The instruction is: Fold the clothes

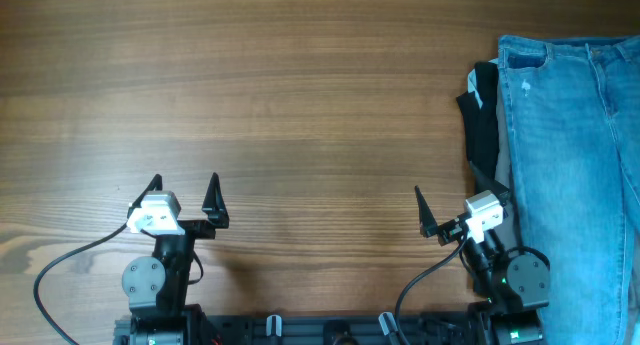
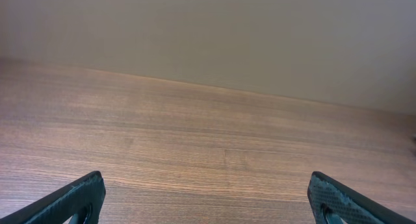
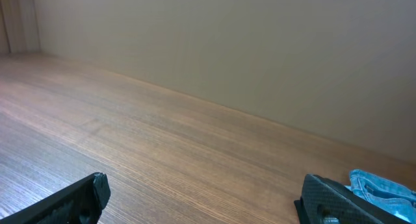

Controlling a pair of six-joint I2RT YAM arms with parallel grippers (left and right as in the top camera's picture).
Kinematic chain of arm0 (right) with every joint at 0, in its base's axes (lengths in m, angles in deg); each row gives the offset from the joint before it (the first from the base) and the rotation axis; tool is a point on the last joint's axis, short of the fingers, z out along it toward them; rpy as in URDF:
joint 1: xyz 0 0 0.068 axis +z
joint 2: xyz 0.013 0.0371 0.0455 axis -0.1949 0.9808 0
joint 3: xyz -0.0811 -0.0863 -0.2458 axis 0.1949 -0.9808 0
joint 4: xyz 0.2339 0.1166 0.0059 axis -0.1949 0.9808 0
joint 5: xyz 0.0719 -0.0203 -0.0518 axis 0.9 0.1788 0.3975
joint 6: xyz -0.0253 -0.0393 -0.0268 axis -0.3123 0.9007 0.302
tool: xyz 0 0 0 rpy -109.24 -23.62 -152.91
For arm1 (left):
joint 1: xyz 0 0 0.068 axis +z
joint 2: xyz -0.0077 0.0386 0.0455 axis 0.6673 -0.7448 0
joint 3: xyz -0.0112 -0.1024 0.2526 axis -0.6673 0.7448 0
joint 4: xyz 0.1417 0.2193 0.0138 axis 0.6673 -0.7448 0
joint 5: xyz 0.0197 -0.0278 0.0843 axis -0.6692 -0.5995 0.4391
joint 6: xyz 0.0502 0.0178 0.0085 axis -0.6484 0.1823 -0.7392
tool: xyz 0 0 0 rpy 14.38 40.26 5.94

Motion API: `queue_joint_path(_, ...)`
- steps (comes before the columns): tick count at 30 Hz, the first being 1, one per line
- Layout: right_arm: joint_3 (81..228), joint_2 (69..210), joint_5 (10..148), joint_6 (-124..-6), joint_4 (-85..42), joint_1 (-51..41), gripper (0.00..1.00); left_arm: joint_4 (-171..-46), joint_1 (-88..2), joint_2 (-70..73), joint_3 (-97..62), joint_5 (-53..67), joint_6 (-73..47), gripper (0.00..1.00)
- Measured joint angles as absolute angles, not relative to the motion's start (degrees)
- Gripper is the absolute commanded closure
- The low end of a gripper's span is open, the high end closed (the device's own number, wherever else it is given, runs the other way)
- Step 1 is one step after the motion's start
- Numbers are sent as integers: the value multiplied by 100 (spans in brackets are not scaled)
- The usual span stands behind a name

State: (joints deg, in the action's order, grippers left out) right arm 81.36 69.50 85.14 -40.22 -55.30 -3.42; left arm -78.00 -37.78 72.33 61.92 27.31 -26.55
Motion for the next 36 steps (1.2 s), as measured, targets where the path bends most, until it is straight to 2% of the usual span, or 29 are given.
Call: queue_joint_path(36,8136,6950,8544,-4022,-5602,-342,0,-7800,-3778,7233,6192,2731,-2653,0)
